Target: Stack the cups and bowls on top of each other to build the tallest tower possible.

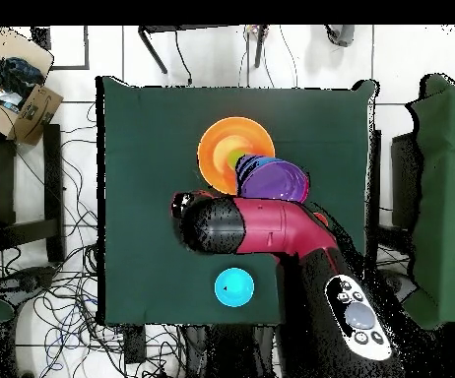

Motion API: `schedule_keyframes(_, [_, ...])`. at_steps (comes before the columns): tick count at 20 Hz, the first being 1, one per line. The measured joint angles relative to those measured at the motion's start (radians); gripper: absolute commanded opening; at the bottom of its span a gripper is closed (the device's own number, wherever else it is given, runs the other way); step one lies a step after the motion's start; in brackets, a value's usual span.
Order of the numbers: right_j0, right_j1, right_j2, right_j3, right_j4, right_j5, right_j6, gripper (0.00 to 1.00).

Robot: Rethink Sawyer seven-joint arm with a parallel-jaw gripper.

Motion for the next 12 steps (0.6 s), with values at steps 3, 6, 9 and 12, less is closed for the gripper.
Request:
schedule_keyframes(3, [-0.037, 0.0, 0.03, 0.008, -0.004, 0.0, 0.0, 1.0])
schedule_keyframes(6, [-0.078, 0.0, 0.055, 0.008, -0.016, 0.0, 0.0, 1.0])
schedule_keyframes(9, [-0.114, 0.0, 0.078, 0.008, -0.033, 0.0, 0.0, 1.0])
schedule_keyframes(12, [-0.144, 0.0, 0.096, 0.008, -0.053, 0.0, 0.0, 1.0])
